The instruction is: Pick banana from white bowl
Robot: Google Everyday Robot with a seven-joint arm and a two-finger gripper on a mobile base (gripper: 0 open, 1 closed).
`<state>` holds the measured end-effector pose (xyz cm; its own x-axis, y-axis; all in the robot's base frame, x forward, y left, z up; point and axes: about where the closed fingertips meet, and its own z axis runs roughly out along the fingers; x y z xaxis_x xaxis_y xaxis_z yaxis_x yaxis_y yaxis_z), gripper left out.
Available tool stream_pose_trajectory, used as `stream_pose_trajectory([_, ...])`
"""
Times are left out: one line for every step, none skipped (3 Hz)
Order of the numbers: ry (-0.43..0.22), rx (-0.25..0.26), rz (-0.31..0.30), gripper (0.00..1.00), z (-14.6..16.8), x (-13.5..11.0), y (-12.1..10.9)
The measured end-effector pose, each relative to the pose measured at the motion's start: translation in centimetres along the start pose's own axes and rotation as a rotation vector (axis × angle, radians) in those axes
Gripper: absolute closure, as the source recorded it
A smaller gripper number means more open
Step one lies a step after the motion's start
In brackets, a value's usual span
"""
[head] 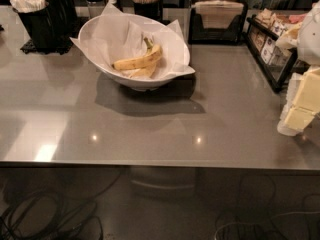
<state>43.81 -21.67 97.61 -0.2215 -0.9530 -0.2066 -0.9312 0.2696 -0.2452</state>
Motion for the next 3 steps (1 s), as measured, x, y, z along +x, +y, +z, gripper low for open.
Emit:
stream_pose_trajectory([0.000, 0.000, 0.000, 0.00, 0.0, 0.0, 0.0])
stream_pose_trajectory([-0.022, 0.006, -0.015, 0.00, -0.2, -0.8, -0.6])
stream_pose_trajectory([-0.137, -0.010, -0.050, 0.00, 0.2, -3.7, -2.7])
